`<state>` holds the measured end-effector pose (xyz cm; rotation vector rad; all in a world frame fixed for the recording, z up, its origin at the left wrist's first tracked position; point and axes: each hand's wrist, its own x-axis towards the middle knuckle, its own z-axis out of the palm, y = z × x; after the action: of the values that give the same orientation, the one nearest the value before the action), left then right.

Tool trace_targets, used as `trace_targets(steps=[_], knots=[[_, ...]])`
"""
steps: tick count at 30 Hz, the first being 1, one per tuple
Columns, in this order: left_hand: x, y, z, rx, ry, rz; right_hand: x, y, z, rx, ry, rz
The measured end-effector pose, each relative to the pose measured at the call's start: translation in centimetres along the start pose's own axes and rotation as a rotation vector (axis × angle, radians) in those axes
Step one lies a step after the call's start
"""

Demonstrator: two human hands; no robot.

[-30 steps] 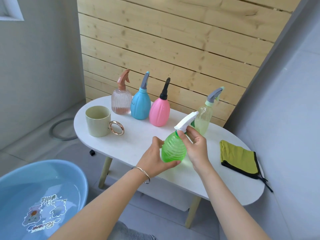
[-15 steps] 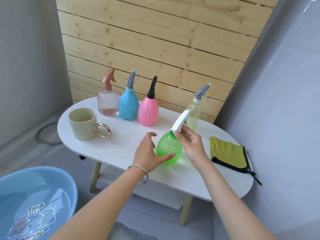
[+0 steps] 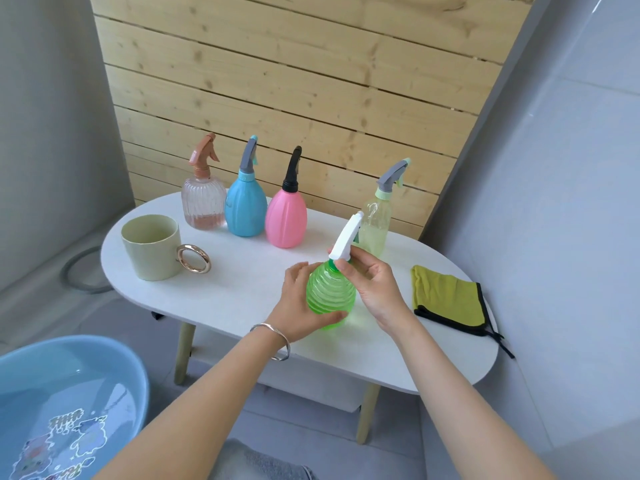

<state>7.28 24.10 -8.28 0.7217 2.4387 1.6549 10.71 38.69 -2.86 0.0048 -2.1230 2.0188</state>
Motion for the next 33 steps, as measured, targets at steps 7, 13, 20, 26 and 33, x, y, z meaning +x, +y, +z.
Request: trace_targets(steps=[7,13,20,26,33], knots=[[0.7,0.9,1.0,0.032,0.116,-0.02,-0.4,0.1,0.6,-0.042,0.071,-0.036],[0.5,0.5,-0.4,-0.001,-0.047,0.014,-0.4,0.0,0.4,-0.104,0.073,-0.074],[0.5,0.6,0.8,-0.03,-0.001,-0.028,-0.6,0.2,1.2,-0.142,0.18,-0.136],[0.4,-0.4,0.3,-0.015,0.027,-0.018,-0.8,-0.2,1.1,-0.239,0.32,-0.177],[0.7,-0.1,1.3,0.005,0.051,-0.023,-1.3,-0.3,1.0,-0.271,0.266,-0.133]])
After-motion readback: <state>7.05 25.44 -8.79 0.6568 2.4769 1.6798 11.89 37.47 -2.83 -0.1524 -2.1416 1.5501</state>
